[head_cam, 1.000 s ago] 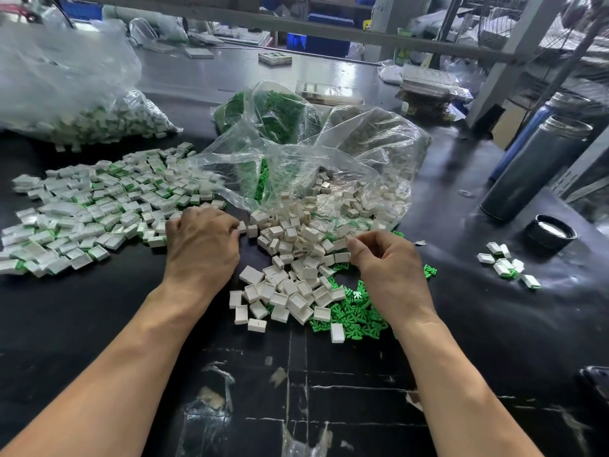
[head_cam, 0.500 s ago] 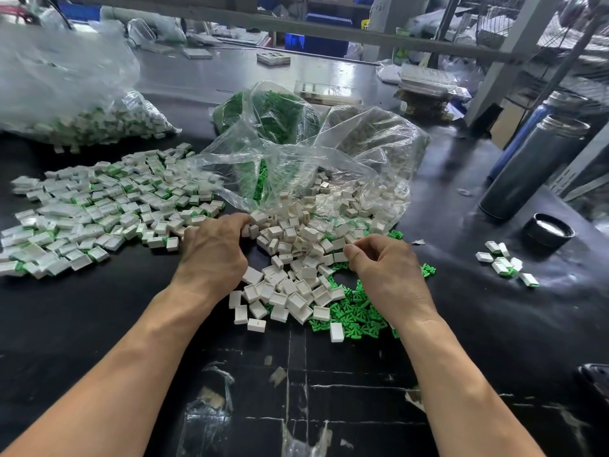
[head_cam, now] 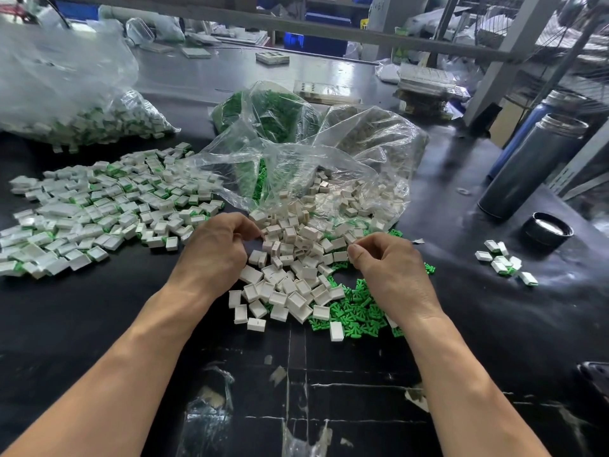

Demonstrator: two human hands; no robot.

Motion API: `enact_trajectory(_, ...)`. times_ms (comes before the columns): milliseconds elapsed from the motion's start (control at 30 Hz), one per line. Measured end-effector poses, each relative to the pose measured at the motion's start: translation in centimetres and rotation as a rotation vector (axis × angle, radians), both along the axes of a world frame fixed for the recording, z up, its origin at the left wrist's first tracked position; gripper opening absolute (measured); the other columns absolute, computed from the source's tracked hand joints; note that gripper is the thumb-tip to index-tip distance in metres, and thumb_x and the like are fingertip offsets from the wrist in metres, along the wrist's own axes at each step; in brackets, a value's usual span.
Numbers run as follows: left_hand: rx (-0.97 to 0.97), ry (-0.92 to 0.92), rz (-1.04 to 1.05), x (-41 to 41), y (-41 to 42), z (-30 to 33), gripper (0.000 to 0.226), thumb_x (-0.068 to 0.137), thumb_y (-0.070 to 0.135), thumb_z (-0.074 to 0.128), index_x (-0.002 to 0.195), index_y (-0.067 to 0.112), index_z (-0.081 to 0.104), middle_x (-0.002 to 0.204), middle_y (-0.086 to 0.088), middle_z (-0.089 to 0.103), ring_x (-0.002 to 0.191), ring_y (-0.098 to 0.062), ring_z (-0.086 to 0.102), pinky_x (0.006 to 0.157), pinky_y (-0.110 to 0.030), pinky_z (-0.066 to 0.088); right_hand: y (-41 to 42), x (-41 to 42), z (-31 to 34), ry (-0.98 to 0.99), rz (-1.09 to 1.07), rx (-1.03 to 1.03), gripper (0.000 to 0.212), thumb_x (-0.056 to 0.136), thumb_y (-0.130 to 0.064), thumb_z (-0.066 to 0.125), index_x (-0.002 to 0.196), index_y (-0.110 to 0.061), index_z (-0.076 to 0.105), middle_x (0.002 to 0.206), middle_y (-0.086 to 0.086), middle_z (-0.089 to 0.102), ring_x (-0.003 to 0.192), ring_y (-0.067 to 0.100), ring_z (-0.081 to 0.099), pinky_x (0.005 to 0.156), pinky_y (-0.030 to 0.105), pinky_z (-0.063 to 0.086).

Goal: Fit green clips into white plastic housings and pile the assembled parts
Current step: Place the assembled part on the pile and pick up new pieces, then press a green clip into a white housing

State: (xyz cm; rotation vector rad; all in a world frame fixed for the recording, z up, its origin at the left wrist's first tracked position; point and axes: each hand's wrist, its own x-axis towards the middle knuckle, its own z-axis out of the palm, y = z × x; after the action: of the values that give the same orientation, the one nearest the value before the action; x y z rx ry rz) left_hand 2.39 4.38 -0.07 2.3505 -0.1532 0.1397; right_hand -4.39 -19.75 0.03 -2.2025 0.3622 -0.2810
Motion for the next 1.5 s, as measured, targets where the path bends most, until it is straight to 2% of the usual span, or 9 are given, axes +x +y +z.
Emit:
enact_trajectory(167, 0.140, 0.092, 0.003, 0.0, 0.0, -0.1, 0.014, 0.100, 0.022, 0.062, 0.099, 0.033, 0.070, 0.095, 0.013, 0.068, 0.091, -0.011, 0.062, 0.081, -0.027, 0.045, -1.3, 0.3, 0.3, 0.068, -0.092, -0.136, 0.010, 0.096, -0.034, 0.069, 0.090, -0.028, 0.074, 0.084, -0.014, 0.068, 0.087, 0.015, 0.066, 0.083, 0.037, 0.056)
enact_trajectory(333, 0.109, 0.170, -0.022, -0.1, 0.0, 0.2, 0.008, 0.097, 0.031, 0.068, 0.092, 0.036, 0.071, 0.090, 0.018, 0.068, 0.086, 0.001, 0.060, 0.072, -0.024, 0.044, -1.8, 0.3, 0.7, 0.185, -0.132, -0.220, 0.006, 0.095, -0.037, 0.071, 0.090, -0.034, 0.072, 0.088, -0.017, 0.068, 0.091, 0.015, 0.066, 0.088, 0.036, 0.055)
enact_trajectory(467, 0.040, 0.181, -0.043, -0.4, -0.2, 0.3, 0.009, 0.096, 0.024, 0.071, 0.098, 0.032, 0.073, 0.091, 0.016, 0.070, 0.085, 0.000, 0.063, 0.067, -0.017, 0.043, -1.6, 0.3, 0.8, 0.179, -0.151, -0.322, 0.016, 0.098, -0.036, 0.067, 0.113, -0.035, 0.072, 0.115, -0.004, 0.068, 0.106, 0.022, 0.064, 0.095, 0.037, 0.052)
enact_trajectory(567, 0.010, 0.184, -0.046, -0.6, -0.3, 0.5, 0.012, 0.096, 0.021, 0.070, 0.102, 0.032, 0.073, 0.095, 0.015, 0.070, 0.088, -0.001, 0.063, 0.070, -0.018, 0.045, -1.6, 0.3, 1.0, 0.225, -0.149, -0.380, 0.021, 0.100, -0.033, 0.065, 0.120, -0.031, 0.070, 0.123, 0.002, 0.063, 0.112, 0.026, 0.062, 0.096, 0.038, 0.050)
enact_trajectory(833, -0.166, 0.180, -0.072, -1.1, -1.1, 0.5, 0.017, 0.099, 0.012, 0.065, 0.105, 0.026, 0.073, 0.093, 0.012, 0.073, 0.072, 0.006, 0.066, 0.068, -0.013, 0.050, -1.1, 0.2, 0.6, 0.094, -0.043, -0.155, 0.019, 0.102, -0.021, 0.060, 0.106, -0.029, 0.076, 0.111, -0.007, 0.067, 0.099, 0.014, 0.062, 0.091, 0.032, 0.052)
enact_trajectory(967, -0.062, 0.137, -0.030, -0.8, -0.6, 0.6, 0.010, 0.098, 0.022, 0.068, 0.103, 0.029, 0.073, 0.098, 0.014, 0.072, 0.091, -0.001, 0.064, 0.076, -0.022, 0.047, -2.1, 0.0, 1.0, 0.106, -0.131, -0.291, 0.016, 0.100, -0.023, 0.061, 0.103, -0.029, 0.076, 0.107, -0.005, 0.067, 0.095, 0.016, 0.057, 0.090, 0.033, 0.048)
enact_trajectory(1100, 0.043, 0.180, 0.000, -0.5, -0.2, 0.3, 0.010, 0.093, 0.042, 0.073, 0.088, 0.033, 0.069, 0.091, 0.016, 0.069, 0.088, -0.003, 0.062, 0.075, -0.028, 0.049, -1.7, 0.1, 1.1, 0.213, -0.067, -0.299, 0.010, 0.097, -0.034, 0.069, 0.104, -0.029, 0.074, 0.110, -0.004, 0.069, 0.102, 0.019, 0.064, 0.098, 0.040, 0.053)
enact_trajectory(1267, 0.055, 0.176, -0.008, -0.5, -0.6, -0.3, 0.012, 0.091, 0.039, 0.075, 0.086, 0.032, 0.069, 0.088, 0.016, 0.068, 0.080, 0.001, 0.061, 0.063, -0.020, 0.041, -0.8, 0.1, 0.9, 0.203, -0.022, -0.277, 0.006, 0.092, -0.032, 0.077, 0.095, -0.028, 0.075, 0.102, -0.006, 0.070, 0.095, 0.017, 0.065, 0.089, 0.035, 0.053)
enact_trajectory(1500, 0.032, 0.064, 0.029, -0.6, -0.9, -0.7, 0.018, 0.095, 0.035, 0.071, 0.108, 0.033, 0.058, 0.089, 0.018, 0.063, 0.079, 0.002, 0.058, 0.061, -0.020, 0.041, -0.6, 0.3, 0.8, 0.220, -0.030, -0.237, 0.011, 0.093, -0.025, 0.077, 0.100, -0.029, 0.070, 0.091, -0.011, 0.063, 0.094, 0.017, 0.062, 0.085, 0.034, 0.051)
